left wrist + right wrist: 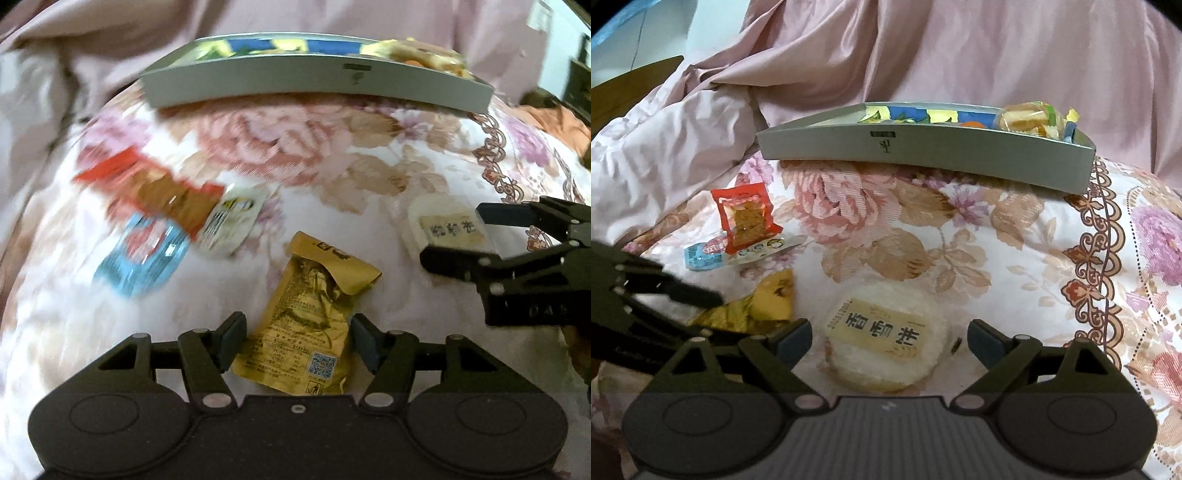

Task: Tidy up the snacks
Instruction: 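Grasp the yellow pouch with the left tool while the right tool grasps the round rice cake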

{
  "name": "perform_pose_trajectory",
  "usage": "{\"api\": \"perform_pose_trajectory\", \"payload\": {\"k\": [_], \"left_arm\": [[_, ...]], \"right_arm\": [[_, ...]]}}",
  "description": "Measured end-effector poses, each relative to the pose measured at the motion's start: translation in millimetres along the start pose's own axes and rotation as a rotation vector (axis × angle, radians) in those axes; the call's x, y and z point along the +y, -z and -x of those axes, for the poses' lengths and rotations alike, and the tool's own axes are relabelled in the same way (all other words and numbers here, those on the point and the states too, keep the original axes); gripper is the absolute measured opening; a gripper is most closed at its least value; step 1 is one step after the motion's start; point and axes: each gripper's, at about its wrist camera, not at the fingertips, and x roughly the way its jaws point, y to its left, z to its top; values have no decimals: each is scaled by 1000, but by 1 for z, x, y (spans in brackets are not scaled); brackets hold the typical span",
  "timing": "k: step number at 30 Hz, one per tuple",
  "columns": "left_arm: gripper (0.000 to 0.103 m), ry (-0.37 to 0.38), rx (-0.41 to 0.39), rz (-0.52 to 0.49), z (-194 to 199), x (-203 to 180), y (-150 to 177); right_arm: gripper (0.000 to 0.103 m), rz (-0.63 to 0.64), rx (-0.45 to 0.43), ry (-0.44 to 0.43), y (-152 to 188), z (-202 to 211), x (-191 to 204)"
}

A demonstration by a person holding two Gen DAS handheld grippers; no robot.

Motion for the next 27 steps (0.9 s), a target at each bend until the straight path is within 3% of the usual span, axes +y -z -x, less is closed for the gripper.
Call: {"api": "perform_pose_trajectory", "payload": {"k": [4, 9, 19, 22, 27], "left_arm": [[67, 1, -18, 56, 12, 7, 16], [82, 29, -27, -10, 9, 2, 18], [85, 45, -46, -85, 4, 3, 17], [81, 42, -54, -93, 4, 2, 18], [62, 40, -51, -83, 6, 1, 17]], "right_arm": [[97, 6, 9, -7, 0, 0, 3], [99, -10, 11, 2, 4, -6, 8], [102, 64, 7, 83, 15, -19, 24], [100, 66, -10, 94, 16, -18, 25], [92, 62, -27, 101, 16, -18, 24]]}}
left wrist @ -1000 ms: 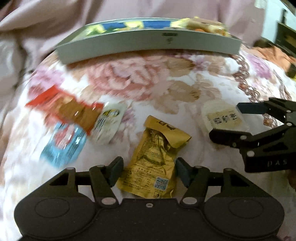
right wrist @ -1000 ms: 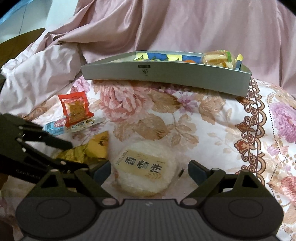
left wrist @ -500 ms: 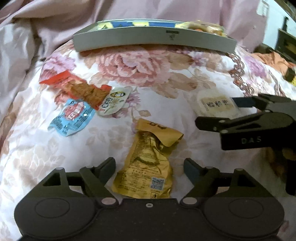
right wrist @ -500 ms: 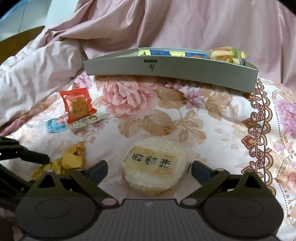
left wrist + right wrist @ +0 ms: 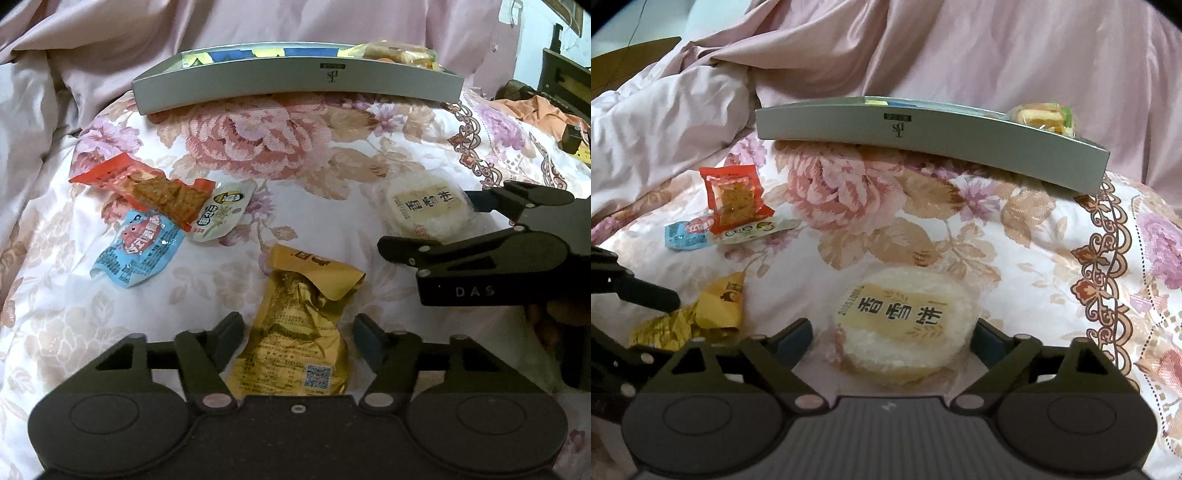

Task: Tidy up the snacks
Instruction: 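Grasp the yellow pouch with the left tool while the right tool grasps the round rice cake, then carry the yellow pouch and rice cake into the grey tray and release both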

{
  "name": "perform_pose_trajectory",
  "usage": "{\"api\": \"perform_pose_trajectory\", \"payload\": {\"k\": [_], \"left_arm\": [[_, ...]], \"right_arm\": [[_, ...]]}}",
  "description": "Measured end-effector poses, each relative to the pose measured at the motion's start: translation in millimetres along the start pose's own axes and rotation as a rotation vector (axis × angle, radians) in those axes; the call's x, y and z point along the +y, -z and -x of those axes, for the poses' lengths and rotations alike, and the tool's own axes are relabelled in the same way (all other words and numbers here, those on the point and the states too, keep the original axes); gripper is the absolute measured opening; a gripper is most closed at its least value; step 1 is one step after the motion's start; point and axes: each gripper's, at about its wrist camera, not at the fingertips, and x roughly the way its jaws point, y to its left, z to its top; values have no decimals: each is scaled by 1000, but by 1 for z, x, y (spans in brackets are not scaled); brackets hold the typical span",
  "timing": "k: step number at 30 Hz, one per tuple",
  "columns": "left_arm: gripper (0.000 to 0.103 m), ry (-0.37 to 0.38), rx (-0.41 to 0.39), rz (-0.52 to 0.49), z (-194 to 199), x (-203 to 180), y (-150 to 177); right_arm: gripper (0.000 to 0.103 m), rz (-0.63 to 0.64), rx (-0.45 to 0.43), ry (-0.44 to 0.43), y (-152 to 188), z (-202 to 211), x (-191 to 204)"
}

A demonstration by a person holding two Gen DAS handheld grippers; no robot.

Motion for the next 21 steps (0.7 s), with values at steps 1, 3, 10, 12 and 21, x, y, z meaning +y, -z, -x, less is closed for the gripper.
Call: {"api": "perform_pose_trajectory", "payload": {"k": [1, 3, 10, 12, 21], "left_arm": [[60, 0, 2, 8, 0, 0, 0], [56, 2, 3, 25, 1, 2, -1], [52, 5, -7, 37, 3, 1, 0], [52, 7, -9, 48, 3, 2, 1], [51, 55, -56, 130, 6, 7, 2]], "right_arm": [[89, 4, -2, 1, 0, 0, 1], [87, 11, -5, 2, 0, 1, 2], [80, 39, -24, 7, 3, 3, 6], [79, 50, -30, 11, 3, 4, 8], [77, 55, -46, 9, 5, 5, 8]]}}
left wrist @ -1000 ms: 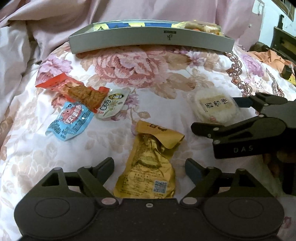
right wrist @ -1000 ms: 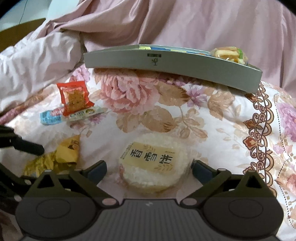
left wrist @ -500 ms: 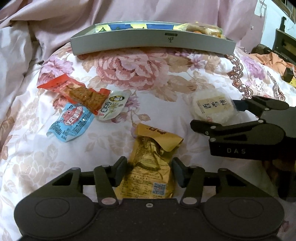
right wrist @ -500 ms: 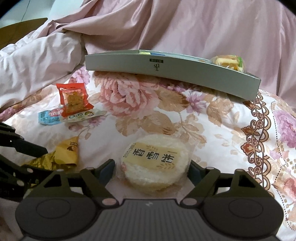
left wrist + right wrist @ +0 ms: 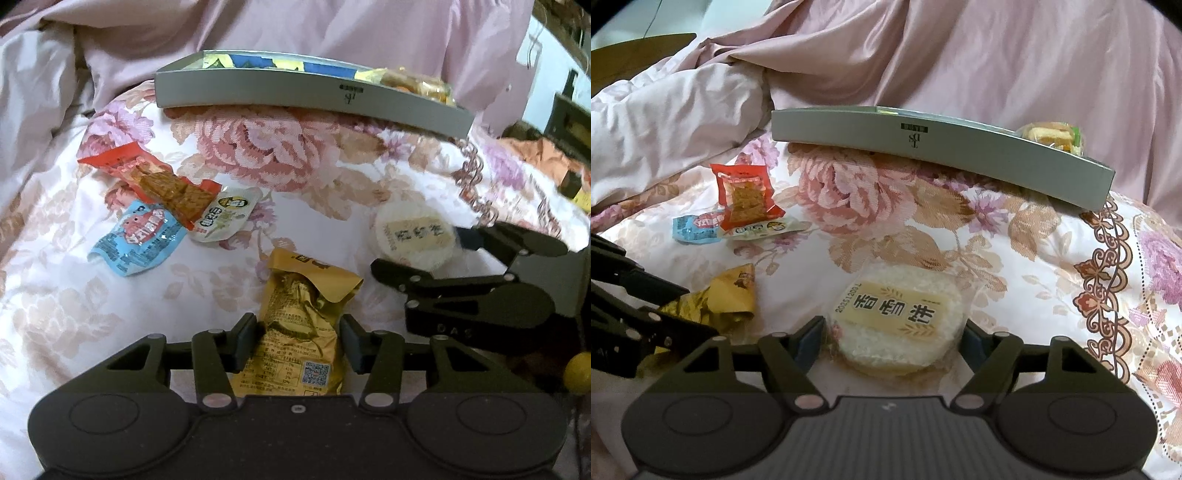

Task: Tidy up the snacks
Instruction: 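Carry the yellow pouch and rice cake into the grey tray and release both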

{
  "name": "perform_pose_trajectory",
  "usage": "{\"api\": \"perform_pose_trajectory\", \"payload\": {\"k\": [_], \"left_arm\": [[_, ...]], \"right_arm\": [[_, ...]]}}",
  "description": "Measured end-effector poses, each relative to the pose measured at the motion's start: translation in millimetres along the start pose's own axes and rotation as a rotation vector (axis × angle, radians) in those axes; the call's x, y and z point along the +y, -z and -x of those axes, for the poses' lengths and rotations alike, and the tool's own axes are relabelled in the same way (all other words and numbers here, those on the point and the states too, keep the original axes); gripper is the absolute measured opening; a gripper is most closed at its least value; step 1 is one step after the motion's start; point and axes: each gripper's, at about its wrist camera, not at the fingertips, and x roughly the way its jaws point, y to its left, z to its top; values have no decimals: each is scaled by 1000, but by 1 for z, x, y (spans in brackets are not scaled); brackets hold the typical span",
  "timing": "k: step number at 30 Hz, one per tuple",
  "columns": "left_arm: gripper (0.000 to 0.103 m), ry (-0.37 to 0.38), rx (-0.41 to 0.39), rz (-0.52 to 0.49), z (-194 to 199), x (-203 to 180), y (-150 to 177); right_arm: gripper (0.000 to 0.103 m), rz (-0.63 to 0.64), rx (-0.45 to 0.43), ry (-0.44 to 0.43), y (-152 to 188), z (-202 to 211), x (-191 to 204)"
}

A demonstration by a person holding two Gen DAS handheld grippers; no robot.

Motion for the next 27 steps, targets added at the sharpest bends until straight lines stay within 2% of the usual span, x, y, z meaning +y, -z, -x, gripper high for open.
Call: {"api": "perform_pose_trajectory", "payload": {"k": [5, 14, 20, 27], "left_arm": [[51, -11, -10, -16, 1, -5, 2], [51, 15, -40, 14, 4, -4, 3], [51, 30, -93, 17, 12, -7, 2], [51, 38, -162, 65, 22, 0, -4]], "right_arm": [[77, -2, -6, -1, 0, 1, 0], [77, 2, -20, 4, 1, 3, 0], [77, 4, -50, 9, 0, 8, 0], [77, 17, -104, 15, -4, 17, 2]]}}
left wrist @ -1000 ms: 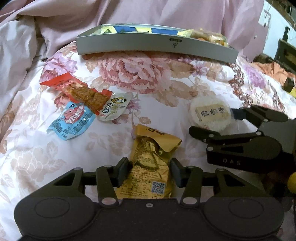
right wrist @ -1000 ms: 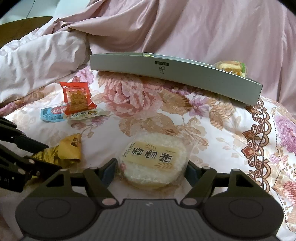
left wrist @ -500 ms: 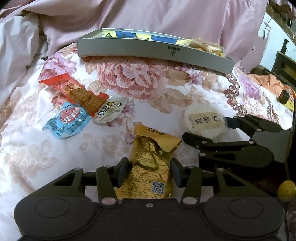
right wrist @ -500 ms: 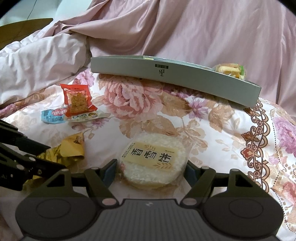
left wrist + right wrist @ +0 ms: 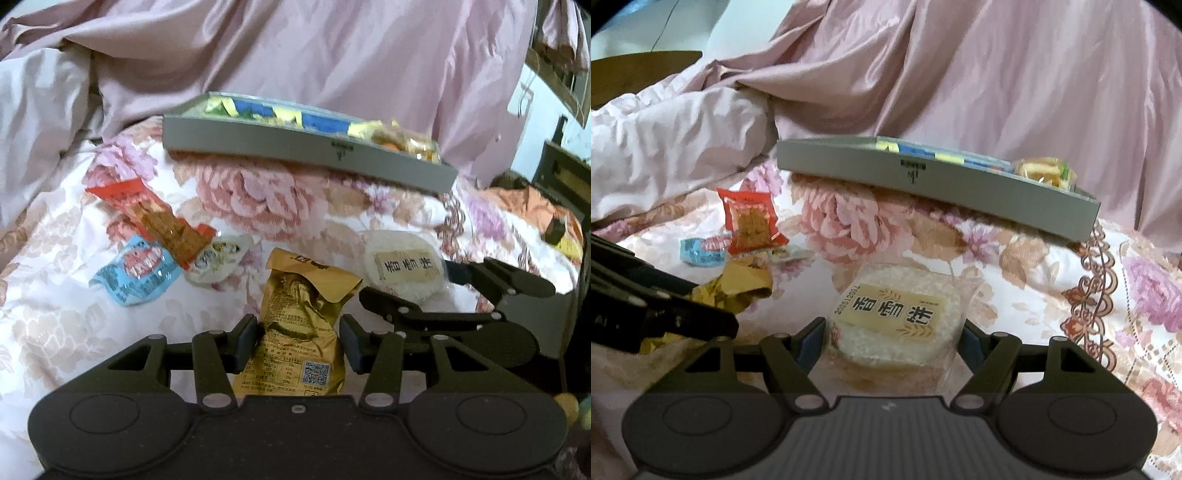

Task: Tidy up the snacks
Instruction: 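Carry the yellow pouch and rice cake into the grey tray and release both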

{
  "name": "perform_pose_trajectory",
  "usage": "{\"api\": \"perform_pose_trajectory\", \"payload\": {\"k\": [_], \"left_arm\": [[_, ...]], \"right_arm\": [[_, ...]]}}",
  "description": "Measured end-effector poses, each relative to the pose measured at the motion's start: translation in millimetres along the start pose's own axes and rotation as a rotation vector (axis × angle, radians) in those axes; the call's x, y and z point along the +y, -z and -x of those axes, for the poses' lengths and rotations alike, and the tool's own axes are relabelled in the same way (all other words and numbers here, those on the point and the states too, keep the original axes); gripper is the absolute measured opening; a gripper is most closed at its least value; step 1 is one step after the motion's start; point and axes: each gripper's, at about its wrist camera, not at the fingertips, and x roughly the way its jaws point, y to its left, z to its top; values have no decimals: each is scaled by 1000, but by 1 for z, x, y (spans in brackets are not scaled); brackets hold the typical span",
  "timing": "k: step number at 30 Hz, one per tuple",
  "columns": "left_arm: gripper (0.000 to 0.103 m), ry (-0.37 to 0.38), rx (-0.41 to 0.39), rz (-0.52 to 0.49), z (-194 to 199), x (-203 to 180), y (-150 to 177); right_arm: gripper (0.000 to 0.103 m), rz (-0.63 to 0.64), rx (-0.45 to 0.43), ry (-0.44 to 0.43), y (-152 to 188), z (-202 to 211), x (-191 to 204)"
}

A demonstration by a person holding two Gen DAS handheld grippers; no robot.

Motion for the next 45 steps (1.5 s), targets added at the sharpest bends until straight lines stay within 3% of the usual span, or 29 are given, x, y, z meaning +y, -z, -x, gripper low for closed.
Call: {"api": "perform_pose_trajectory", "payload": {"k": [8, 15, 24, 36, 45], "left_arm": [[51, 0, -88, 36, 4, 2, -28], [51, -4, -186, 57, -6, 5, -74], [51, -110, -306, 107, -38, 22, -136], [52, -165, -255, 221, -88, 52, -174], [52, -178, -226, 203, -107, 49, -176]], "right_arm": [[77, -24, -74, -1, -18, 10, -7], [77, -43, -146, 16, -47, 9, -20], [78, -84, -219, 25, -91, -19, -43], [78, -113, -216, 16, -127, -71, -54], [78, -125, -181, 2, -127, -90, -53]]}}
